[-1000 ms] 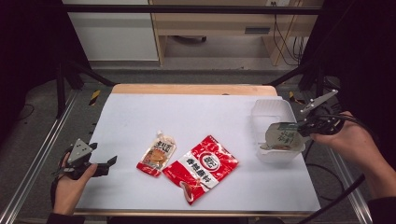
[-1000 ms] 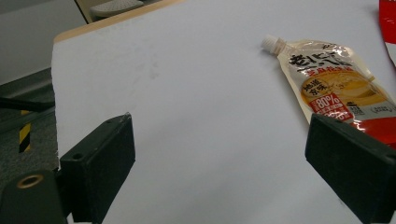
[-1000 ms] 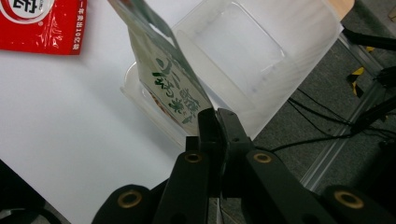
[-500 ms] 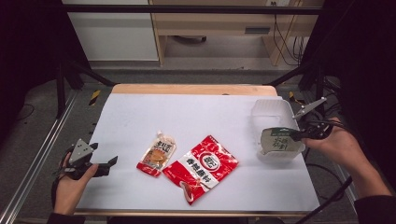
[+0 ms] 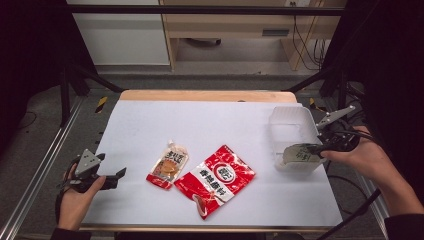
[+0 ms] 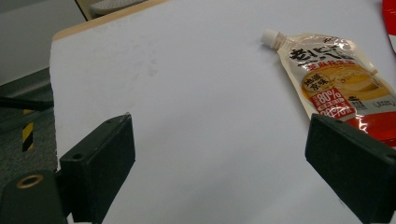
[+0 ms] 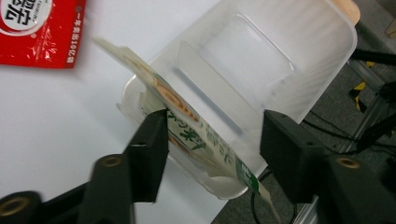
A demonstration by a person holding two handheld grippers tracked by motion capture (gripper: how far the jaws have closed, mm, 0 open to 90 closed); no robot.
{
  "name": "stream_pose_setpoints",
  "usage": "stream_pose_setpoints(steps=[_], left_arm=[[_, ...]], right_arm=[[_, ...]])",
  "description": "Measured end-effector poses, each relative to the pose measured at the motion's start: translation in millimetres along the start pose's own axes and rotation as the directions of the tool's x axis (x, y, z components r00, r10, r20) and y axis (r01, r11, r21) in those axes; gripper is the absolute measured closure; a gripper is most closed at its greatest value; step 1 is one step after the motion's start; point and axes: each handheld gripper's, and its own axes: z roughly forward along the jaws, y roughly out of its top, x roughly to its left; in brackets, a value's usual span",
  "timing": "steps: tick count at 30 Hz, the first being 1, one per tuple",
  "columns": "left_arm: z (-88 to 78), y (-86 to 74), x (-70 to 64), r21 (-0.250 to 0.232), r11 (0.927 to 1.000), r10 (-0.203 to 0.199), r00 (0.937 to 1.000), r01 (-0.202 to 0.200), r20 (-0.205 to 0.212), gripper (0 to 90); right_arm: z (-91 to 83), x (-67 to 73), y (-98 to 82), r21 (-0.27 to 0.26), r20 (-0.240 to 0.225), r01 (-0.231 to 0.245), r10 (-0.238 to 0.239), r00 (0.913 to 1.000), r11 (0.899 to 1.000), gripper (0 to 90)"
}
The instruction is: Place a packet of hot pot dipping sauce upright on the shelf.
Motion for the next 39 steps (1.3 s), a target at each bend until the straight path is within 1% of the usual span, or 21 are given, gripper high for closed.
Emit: stream_pose_setpoints(steps=[5,8,9,15,16,17,18,19,20,23,24,25,26,27,31,32,33,35,36,37,39], left_arm=[[0.1,0.1,-0.7,0.0,1.0,0.001,1.0,-0.001,-0.002,8.2],[0.1,0.1,-0.8,-0.001,1.0,0.001,1.0,-0.001,-0.002,7.9],[0.1,0.2,-0.9,-0.001,1.0,0.001,1.0,-0.001,-0.002,7.9],[0.0,0.6,-1.9,0.002,1.0,0.007,1.0,-0.007,-0.004,7.6],[0.0,0.6,-1.9,0.002,1.0,0.007,1.0,-0.007,-0.004,7.5],[0.2,0.6,-2.3,0.002,1.0,0.009,1.0,-0.009,-0.005,7.5],[0.2,0.6,-2.3,0.002,1.0,0.009,1.0,-0.009,-0.005,7.4],[0.0,0.8,-2.4,0.001,1.0,0.009,1.0,-0.009,-0.004,7.4],[0.0,0.8,-2.4,0.001,1.0,0.009,1.0,-0.009,-0.004,7.4],[-0.1,0.9,-2.5,0.001,1.0,0.009,0.9999,-0.009,-0.005,7.3],[0.0,0.9,-2.6,0.001,1.0,0.009,0.9999,-0.009,-0.004,7.3],[0.1,1.0,-2.8,0.003,0.9999,0.012,0.9999,-0.012,-0.004,7.3],[0.1,1.0,-2.8,0.003,0.9999,0.012,0.9999,-0.012,-0.004,7.2],[-0.1,1.1,-3.1,0.002,0.9999,0.013,0.9999,-0.013,-0.004,7.1],[-0.3,1.3,-3.2,-0.001,0.9999,0.013,0.9999,-0.013,-0.005,6.9],[-0.3,1.3,-3.2,0.0,0.9999,0.013,0.9999,-0.013,-0.005,6.9],[-0.4,1.2,-3.0,0.0,0.9999,0.014,0.9999,-0.014,-0.005,6.8],[-0.8,1.1,-2.6,-0.001,0.9999,0.014,0.9999,-0.014,-0.007,6.7],[-0.8,1.1,-2.6,-0.001,0.9999,0.014,0.9999,-0.014,-0.007,6.6],[-1.2,1.0,-2.2,-0.003,0.9999,0.012,0.9999,-0.012,-0.008,6.6],[-1.8,1.1,-1.9,-0.008,0.9999,0.009,0.9999,-0.009,-0.012,6.6]], right_arm=[[-6.9,10.9,7.4,-0.046,0.021,0.029,-0.028,0.9994,0.999,26.7],[-10.5,15.0,11.6,-0.065,0.025,0.039,-0.038,0.999,0.997,24.8],[-12.9,20.7,16.7,-0.083,0.035,0.051,-0.048,0.9983,0.995,22.1],[-18.8,38.3,31.8,-0.144,0.038,0.06,-0.055,0.9977,0.988,19.7],[-18.8,38.3,31.8,-0.144,0.038,0.06,-0.055,0.9977,0.988,19.7],[-20.1,45.7,37.2,-0.157,0.042,0.078,-0.072,0.9965,0.985,19.2],[-20.1,45.7,37.2,-0.157,0.042,0.078,-0.072,0.9965,0.985,19.2],[-20.1,54.6,43.2,-0.172,0.04,0.08,-0.075,0.9964,0.982,18.4],[-20.1,54.6,43.2,-0.172,0.04,0.08,-0.075,0.9964,0.982,18.4],[-18.0,69.9,53.6,-0.214,0.035,0.09,-0.085,0.9958,0.973,17.3],[-18.0,69.9,53.6,-0.214,0.035,0.09,-0.085,0.9958,0.973,17.3],[-15.6,79.0,59.5,-0.239,0.026,0.094,-0.091,0.9955,0.966,17.0],[-15.6,79.0,59.5,-0.239,0.026,0.094,-0.091,0.9955,0.966,17.0],[-11.8,88.8,65.6,-0.256,0.019,0.107,-0.106,0.9942,0.961,16.7],[-2.1,107.3,77.8,-0.275,0.001,0.121,-0.125,0.9921,0.954,15.7],[-2.1,107.3,77.8,-0.275,0.001,0.121,-0.125,0.9921,0.954,15.7],[4.3,115.7,83.2,-0.287,-0.012,0.12,-0.129,0.9915,0.95,15.3],[11.1,124.1,88.1,-0.296,-0.026,0.12,-0.134,0.9906,0.947,14.8],[11.1,124.1,88.1,-0.296,-0.026,0.12,-0.134,0.9906,0.947,14.8],[19.2,132.3,93.5,-0.301,-0.045,0.121,-0.141,0.989,0.946,13.8],[25.5,137.7,97.7,-0.308,-0.059,0.117,-0.142,0.9881,0.944,12.6]])
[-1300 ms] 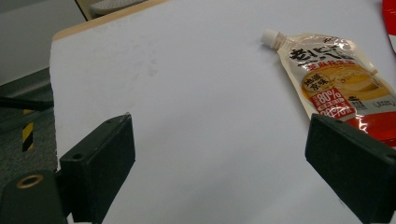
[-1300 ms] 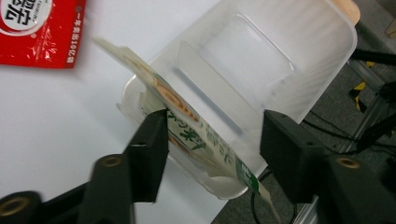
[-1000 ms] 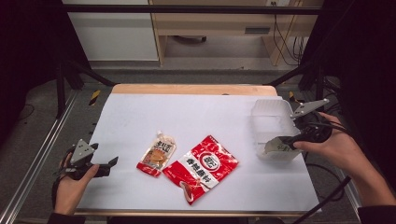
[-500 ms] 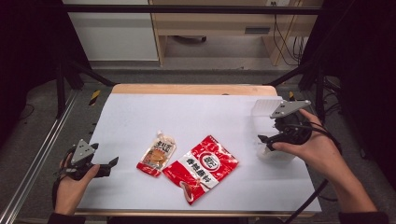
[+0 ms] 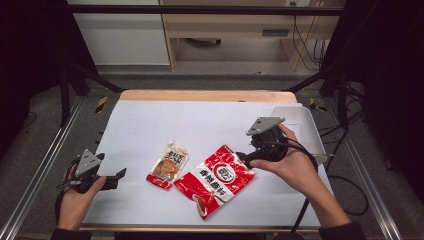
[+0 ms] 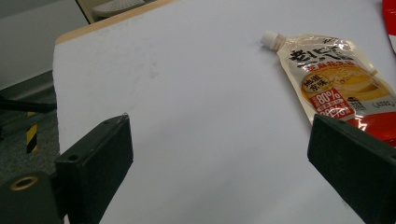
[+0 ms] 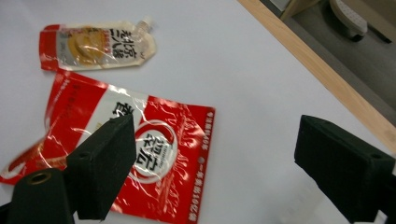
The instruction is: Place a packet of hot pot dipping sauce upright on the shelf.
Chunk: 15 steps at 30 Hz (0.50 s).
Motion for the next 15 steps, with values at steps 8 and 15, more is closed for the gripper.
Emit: stream_pose_setpoints(steps=[8,15], left_arm=[[1.2,0.8,-2.2,0.004,0.9999,0.016,0.9999,-0.016,0.006,6.4],[0.9,0.7,-3.2,0.003,0.9999,0.011,0.9999,-0.011,0.012,6.0]], right_arm=[[33.9,17.3,9.5,-0.029,-0.039,-0.038,0.037,0.9986,0.999,12.5],[59.3,30.3,17.1,-0.036,-0.067,-0.049,0.047,0.9967,0.998,16.6]])
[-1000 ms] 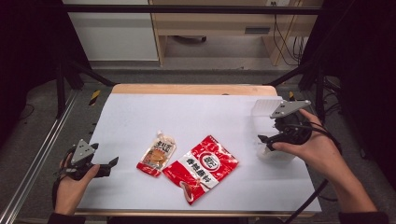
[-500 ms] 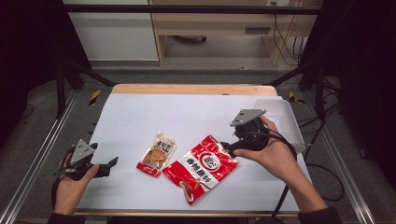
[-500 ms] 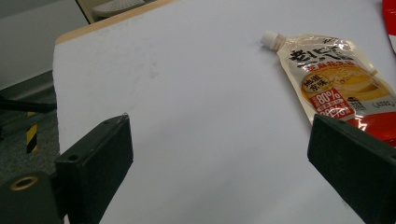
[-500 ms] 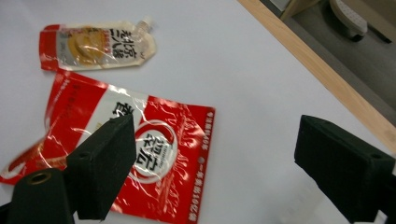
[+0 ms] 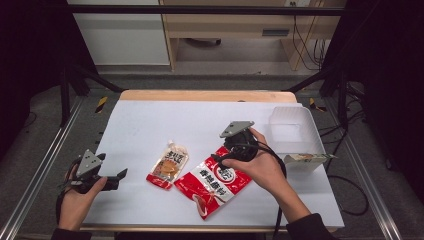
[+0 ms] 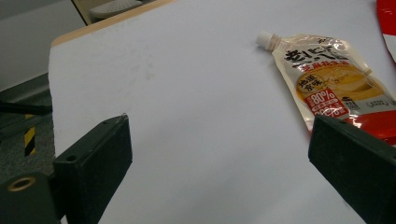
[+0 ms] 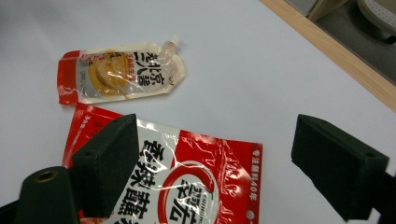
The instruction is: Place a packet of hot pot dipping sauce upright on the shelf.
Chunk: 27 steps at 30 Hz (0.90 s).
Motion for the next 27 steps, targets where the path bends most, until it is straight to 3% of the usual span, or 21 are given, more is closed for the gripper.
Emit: stream_pose_setpoints(steps=[12,27], left_arm=[[2.6,0.0,-1.1,-0.013,0.9998,-0.012,0.9999,0.012,0.012,6.0],[4.2,-3.8,-9.3,0.041,0.9992,0.0,0.9999,0.0,-0.013,7.9]], right_arm=[[40.5,10.0,12.9,-0.007,-0.042,-0.035,0.034,0.9985,0.999,28.1],[69.6,14.0,22.7,0.001,-0.057,-0.079,0.079,0.9952,0.997,41.7]])
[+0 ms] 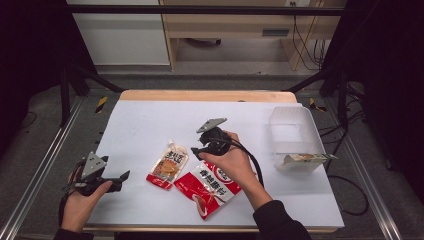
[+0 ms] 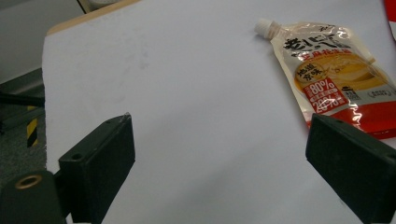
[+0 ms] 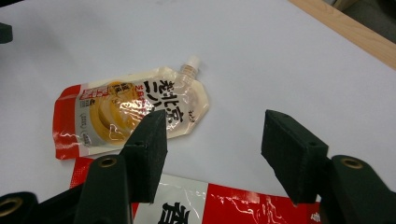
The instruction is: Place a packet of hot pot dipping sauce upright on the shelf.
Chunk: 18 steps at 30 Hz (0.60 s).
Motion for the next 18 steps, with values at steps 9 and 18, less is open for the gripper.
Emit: stream_pose_setpoints(steps=[9,18], left_arm=[[1.0,1.6,-2.5,0.01,0.9999,0.006,0.9996,-0.006,-0.026,7.8],[1.3,2.0,-0.3,0.013,0.9999,0.003,0.9996,-0.003,-0.028,7.9]], right_arm=[[19.4,1.7,-0.3,0.014,-0.004,-0.033,0.033,0.9995,0.999,46.3],[46.8,8.8,-1.5,0.025,-0.037,-0.049,0.05,0.9981,0.998,52.9]])
